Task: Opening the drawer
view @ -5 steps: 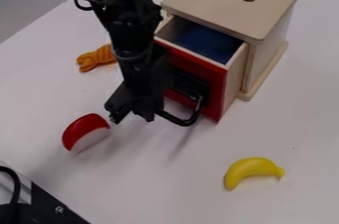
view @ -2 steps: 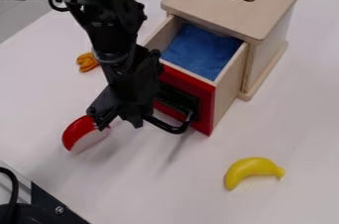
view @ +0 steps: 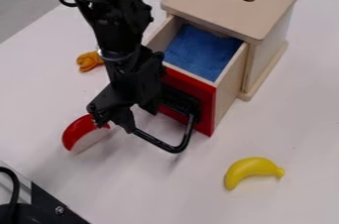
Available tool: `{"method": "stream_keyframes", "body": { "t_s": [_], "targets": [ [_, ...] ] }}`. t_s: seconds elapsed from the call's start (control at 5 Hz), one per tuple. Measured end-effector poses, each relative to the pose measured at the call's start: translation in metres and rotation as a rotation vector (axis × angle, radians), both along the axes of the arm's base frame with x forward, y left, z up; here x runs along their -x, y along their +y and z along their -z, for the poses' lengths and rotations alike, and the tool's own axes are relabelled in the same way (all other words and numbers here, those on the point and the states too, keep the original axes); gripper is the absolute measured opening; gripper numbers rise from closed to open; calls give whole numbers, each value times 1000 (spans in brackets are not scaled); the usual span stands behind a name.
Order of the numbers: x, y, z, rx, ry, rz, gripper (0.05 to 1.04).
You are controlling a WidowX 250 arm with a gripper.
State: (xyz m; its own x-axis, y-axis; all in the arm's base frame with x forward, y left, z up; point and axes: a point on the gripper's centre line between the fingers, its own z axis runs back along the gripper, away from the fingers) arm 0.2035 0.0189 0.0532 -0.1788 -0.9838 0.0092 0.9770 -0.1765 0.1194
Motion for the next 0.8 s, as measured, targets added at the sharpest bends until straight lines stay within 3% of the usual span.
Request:
{"method": "stream_keyframes", "body": {
  "t_s": [0.2,0.6,0.8],
  "targets": [
    [-2,1,0,-3,1,-18,941],
    [-7,2,-11,15,3,-36,999],
    [-5,10,-34,38,-23,-61,999]
  ]
}}
